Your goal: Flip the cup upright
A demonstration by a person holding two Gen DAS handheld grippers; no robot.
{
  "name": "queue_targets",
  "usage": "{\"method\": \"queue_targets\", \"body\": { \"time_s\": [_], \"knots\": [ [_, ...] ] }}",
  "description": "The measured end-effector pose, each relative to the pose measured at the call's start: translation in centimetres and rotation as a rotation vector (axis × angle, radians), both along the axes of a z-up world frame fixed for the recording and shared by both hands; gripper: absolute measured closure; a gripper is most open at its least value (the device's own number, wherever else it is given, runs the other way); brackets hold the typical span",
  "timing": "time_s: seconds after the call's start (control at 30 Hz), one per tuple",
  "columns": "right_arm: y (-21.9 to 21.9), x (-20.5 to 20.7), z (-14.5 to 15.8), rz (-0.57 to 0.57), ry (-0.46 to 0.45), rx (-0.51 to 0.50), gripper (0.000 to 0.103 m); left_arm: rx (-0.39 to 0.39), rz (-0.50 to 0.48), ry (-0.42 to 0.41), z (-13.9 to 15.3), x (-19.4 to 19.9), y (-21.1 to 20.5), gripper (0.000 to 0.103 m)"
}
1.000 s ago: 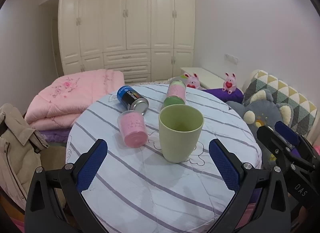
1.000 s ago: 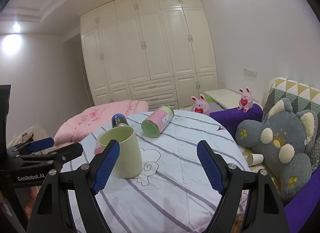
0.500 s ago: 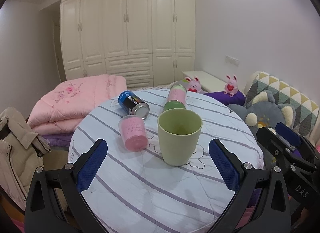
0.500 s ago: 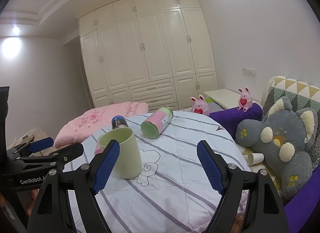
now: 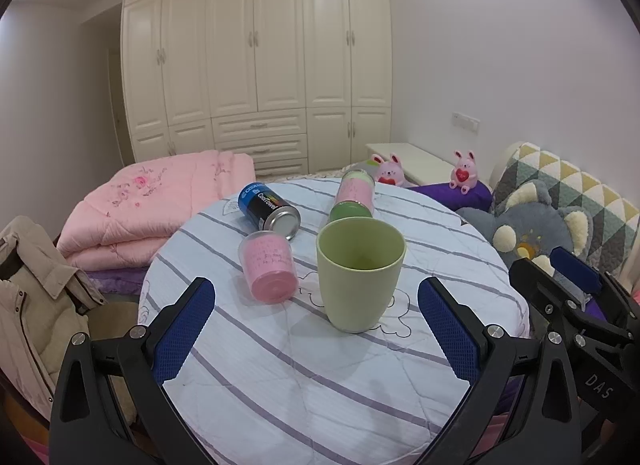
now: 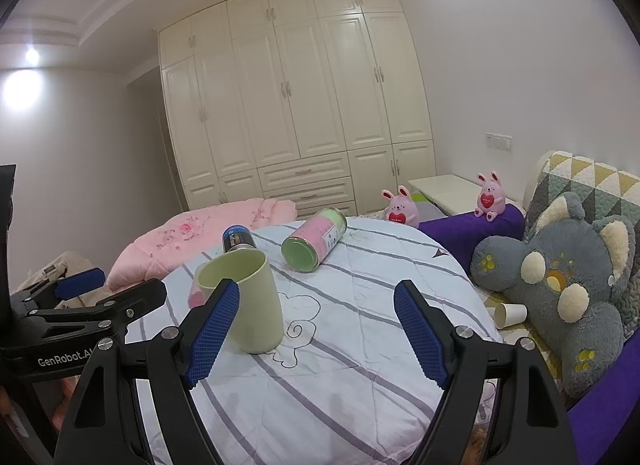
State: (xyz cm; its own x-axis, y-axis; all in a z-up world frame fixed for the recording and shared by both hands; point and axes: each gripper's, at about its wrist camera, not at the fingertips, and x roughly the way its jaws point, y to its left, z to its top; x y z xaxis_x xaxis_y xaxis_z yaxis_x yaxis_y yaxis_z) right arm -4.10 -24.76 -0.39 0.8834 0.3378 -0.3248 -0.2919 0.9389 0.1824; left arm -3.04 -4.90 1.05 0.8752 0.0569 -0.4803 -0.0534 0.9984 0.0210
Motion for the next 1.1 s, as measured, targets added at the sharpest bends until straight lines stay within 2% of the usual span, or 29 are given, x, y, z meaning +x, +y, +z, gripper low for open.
{"method": "queue_targets", "body": {
  "time_s": [1.1],
  "knots": [
    [0.05, 0.21, -0.31, 0.008, 0.004, -0.016, 0.022, 0.006, -0.001, 0.013, -0.10, 0.19, -0.04, 0.000]
  ]
}}
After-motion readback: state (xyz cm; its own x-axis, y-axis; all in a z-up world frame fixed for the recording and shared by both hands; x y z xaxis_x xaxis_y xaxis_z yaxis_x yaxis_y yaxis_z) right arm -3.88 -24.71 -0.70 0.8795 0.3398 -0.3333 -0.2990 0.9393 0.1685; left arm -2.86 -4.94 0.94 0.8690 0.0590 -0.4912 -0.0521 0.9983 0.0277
